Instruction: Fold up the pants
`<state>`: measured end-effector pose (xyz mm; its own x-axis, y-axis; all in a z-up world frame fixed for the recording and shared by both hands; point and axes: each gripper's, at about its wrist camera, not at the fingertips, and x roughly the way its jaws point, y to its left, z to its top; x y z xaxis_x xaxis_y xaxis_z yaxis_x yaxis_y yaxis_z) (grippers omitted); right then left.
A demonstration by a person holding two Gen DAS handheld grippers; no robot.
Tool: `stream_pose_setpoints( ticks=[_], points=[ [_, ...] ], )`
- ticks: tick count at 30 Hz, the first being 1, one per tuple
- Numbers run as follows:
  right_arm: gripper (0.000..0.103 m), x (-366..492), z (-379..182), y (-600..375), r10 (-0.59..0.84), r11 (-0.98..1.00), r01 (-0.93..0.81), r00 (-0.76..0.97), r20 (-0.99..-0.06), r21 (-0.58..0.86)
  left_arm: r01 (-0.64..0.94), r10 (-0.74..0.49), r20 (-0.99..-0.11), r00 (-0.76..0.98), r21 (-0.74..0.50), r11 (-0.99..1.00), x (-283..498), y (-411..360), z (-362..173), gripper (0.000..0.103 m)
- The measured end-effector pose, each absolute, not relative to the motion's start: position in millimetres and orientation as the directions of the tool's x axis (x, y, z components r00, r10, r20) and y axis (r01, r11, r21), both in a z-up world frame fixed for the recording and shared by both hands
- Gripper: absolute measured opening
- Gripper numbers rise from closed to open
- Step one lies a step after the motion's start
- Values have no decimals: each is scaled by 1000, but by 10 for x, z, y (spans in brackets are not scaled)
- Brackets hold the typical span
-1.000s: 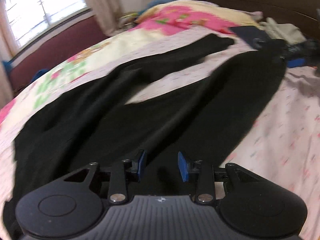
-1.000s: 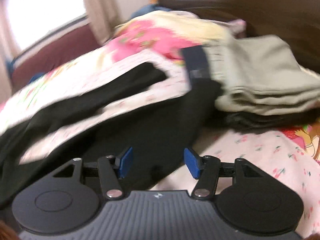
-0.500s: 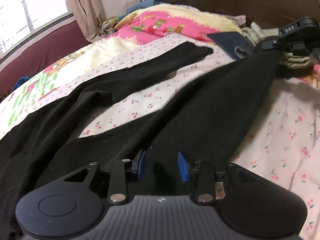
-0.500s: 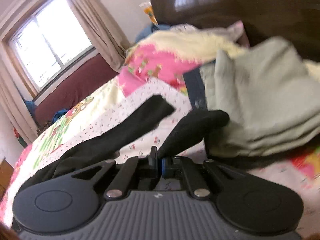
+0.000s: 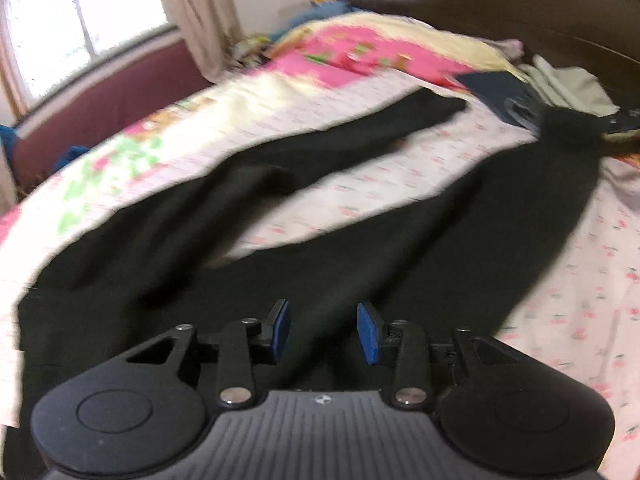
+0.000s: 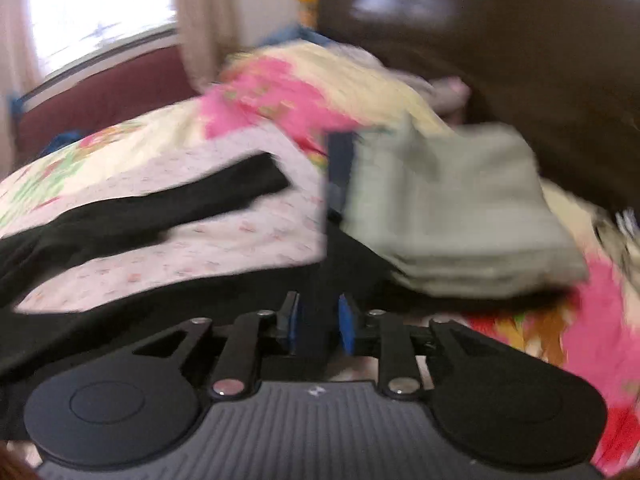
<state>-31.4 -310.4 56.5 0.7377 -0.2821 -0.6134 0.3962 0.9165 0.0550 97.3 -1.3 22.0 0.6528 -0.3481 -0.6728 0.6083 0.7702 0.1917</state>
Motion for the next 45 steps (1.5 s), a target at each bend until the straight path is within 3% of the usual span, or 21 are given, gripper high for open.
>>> stream_pose_setpoints(
  ticks=[3,8,13,20,26,27,28,29,35,36,38,40,41,43,45],
  points=[
    [35,108,629,-2772,-127,974,215,781,-611,71,540,-271,-647,713,261,800,1221,328,299,53],
    [36,1388,445,-2087,123,992,-89,770,-626,86,410,-120,-613,781,357,839,1851,924,383,59],
    [40,2622,297,-1524,250,953,-299,696,-673,45,301,-1,-609,793,391,870,2730,1402,378,59],
    [45,3665,165,-1309,253,900,-433,599,-759,-42,313,-27,-669,743,311,898,3628,1809,283,59],
    [52,4084,-3,-1108,247,842,-533,522,-816,-86,382,-91,-722,686,251,889,3789,1979,227,60],
    [58,4135,-31,-1070,246,832,-547,516,-820,-94,398,-104,-729,676,244,884,3802,2005,223,60],
    [68,4184,-72,-1044,245,822,-562,502,-829,-97,410,-110,-733,671,243,879,3814,2024,217,61],
    [70,4252,-136,-1010,242,811,-576,483,-841,-98,419,-113,-735,668,246,874,3838,2033,200,62],
    [72,4433,-521,-947,200,827,-553,459,-866,-102,456,-112,-775,622,243,856,4146,2046,-2,73],
    [69,4400,-517,-966,212,831,-549,464,-860,-91,455,-96,-783,615,253,854,4212,2043,-62,73],
    [51,4338,-489,-998,235,843,-536,457,-858,-55,441,-50,-810,584,265,857,4329,2043,-196,72],
    [19,4284,-450,-980,200,853,-515,475,-857,-86,428,-1,-826,564,291,856,4359,1999,-310,59],
    [13,4251,-415,-977,185,859,-503,482,-857,-98,430,9,-818,576,312,847,4320,1957,-305,54],
    [6,4134,-269,-968,171,865,-485,520,-837,-125,438,31,-801,597,358,825,4188,1857,-260,30],
    [5,3968,-59,-996,179,875,-465,568,-803,-133,441,41,-781,623,394,807,4061,1827,-170,27]
  ],
)
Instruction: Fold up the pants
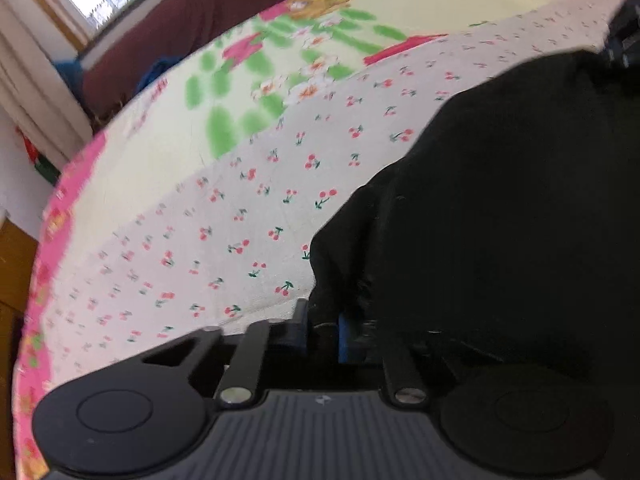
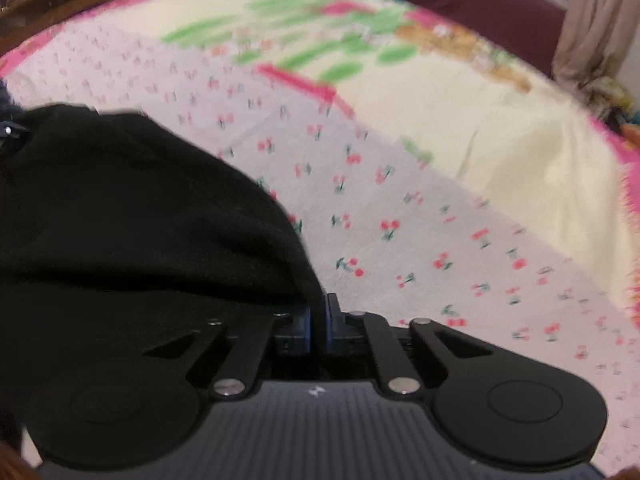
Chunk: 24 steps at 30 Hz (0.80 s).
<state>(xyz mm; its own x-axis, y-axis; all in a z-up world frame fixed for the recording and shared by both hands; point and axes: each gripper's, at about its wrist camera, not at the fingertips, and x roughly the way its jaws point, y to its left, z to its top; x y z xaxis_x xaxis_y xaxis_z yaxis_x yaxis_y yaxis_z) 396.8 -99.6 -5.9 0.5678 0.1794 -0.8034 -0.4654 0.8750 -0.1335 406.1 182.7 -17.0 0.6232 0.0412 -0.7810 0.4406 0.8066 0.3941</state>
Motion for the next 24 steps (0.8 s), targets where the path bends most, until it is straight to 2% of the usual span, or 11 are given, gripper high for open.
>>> stream_pose_setpoints(
  ticks=[5,9,13,17,20,22,24],
  points=[
    [4,3045,666,-1073,250,881,-457,670,-699,-123,379,-37,-685,727,356,854,3464,1983,436,27],
    [4,1935,995,-1119,261,888,-442,706,-658,-122,377,-100,-626,774,328,866,2562,2182,766,27],
    [5,988,717,-1008,252,890,-447,648,-719,-92,368,-129,-636,761,259,893,1631,2377,670,27],
    [13,547,72,-827,169,899,-425,562,-810,-108,310,-51,-696,716,251,917,1188,2477,225,27],
    [15,428,-18,-631,101,863,-444,620,-778,-241,283,-36,-715,698,229,931,1030,2514,51,31],
    [26,434,58,-538,126,847,-469,633,-764,-249,285,-36,-702,712,242,927,973,2487,74,31],
    [30,442,126,-449,149,812,-509,654,-742,-285,285,-42,-689,724,243,927,954,2494,109,31]
  ],
)
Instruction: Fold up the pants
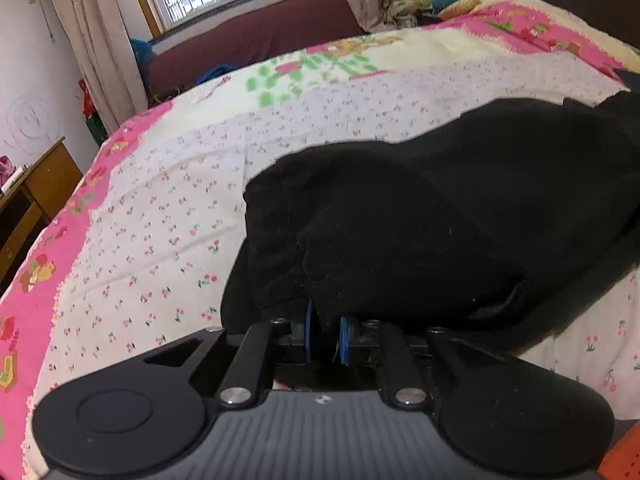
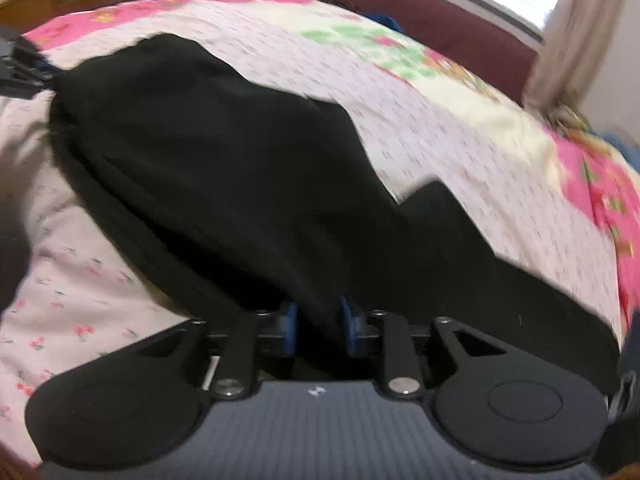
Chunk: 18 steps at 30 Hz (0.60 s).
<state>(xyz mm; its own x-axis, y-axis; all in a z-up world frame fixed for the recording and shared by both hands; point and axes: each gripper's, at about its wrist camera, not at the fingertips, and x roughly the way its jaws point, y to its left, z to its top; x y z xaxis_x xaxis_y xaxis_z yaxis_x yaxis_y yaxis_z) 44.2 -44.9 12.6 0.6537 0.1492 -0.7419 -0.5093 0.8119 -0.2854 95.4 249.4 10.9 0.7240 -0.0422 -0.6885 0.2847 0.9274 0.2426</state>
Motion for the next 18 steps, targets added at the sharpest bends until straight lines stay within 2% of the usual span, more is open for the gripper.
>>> stream_pose_setpoints(
  ticks=[5,7,9,12,16,18],
  points=[
    [34,394,144,-75,225,739,-591,669,-708,-323,268,-30,-670,741,255,929,982,2517,37,35],
    [42,384,88,202,285,689,-646,659,-696,-330,279,-32,-670,742,265,923,982,2512,-18,35],
    [45,398,54,488,351,639,-694,648,-676,-333,283,-29,-654,756,286,916,940,2491,-53,35],
    [59,433,-19,935,430,557,-755,619,-657,-346,281,-24,-628,778,314,907,913,2477,-76,36],
    [59,477,-124,1424,448,501,-751,650,-613,-430,293,0,-587,809,403,867,850,2458,-133,45],
    [59,603,-137,1584,453,511,-759,637,-623,-403,297,8,-562,827,450,842,817,2441,-156,48]
  ],
)
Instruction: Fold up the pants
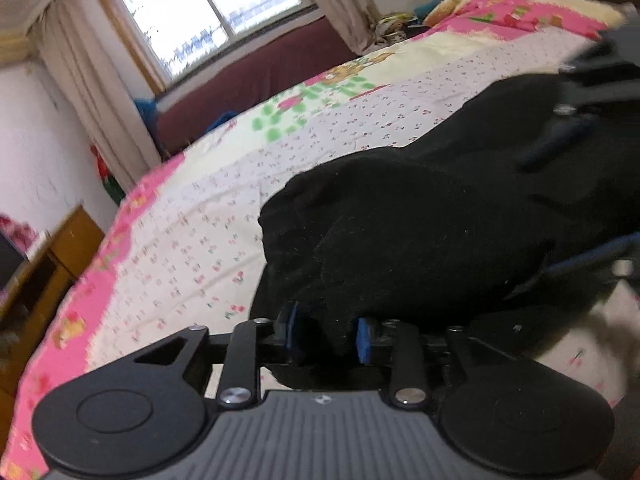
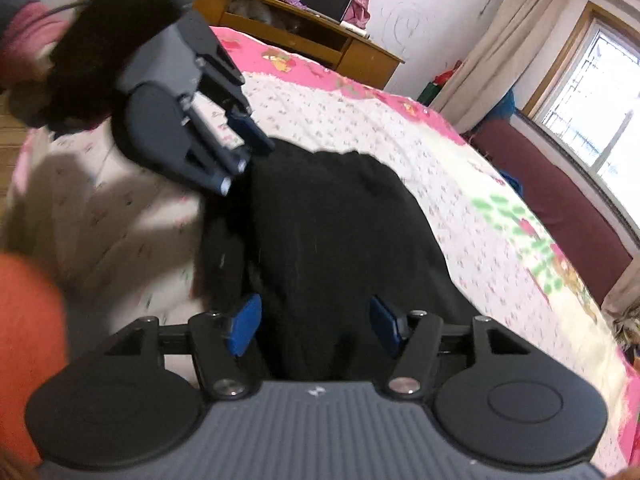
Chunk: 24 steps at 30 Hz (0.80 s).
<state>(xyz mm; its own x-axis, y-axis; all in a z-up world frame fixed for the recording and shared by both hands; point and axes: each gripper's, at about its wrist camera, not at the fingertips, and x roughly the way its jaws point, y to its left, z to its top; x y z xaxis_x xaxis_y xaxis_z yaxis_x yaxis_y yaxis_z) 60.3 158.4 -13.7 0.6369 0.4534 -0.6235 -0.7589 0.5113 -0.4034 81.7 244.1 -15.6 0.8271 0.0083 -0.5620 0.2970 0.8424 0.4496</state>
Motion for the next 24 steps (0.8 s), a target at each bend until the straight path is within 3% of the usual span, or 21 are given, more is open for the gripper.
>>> stream_pose_setpoints(
  ticks=[2,3,4,5,11,15,17,21,24],
  points=[
    [59,707,-145,1707,460,523,-768,619,-636,-370,295,20,-533,846,499,815,805,2397,-182,49],
    [46,742,-146,1758,451,528,-765,620,-642,-368,293,27,-526,850,514,806,821,2383,-193,49],
    [14,748,-134,1815,440,533,-768,610,-659,-354,291,34,-519,854,530,797,840,2374,-194,48],
    [4,770,-107,1825,438,547,-773,591,-677,-320,285,37,-502,864,548,786,845,2373,-170,47],
    [4,592,270,1983,525,600,-776,566,-636,-196,186,38,-391,920,518,835,699,2587,227,43],
    [22,707,-111,2219,457,597,-784,508,-730,-172,193,95,-475,875,522,831,768,2673,-134,50],
    [22,765,-142,2112,474,627,-775,452,-756,-70,227,116,-512,851,558,798,734,2620,-360,51],
    [29,806,240,1495,564,667,-744,472,-677,36,229,149,-510,847,604,764,474,2576,-320,51],
    [38,1035,422,838,518,764,-643,560,-647,55,178,207,-513,833,603,778,432,2700,-175,51]
  ],
)
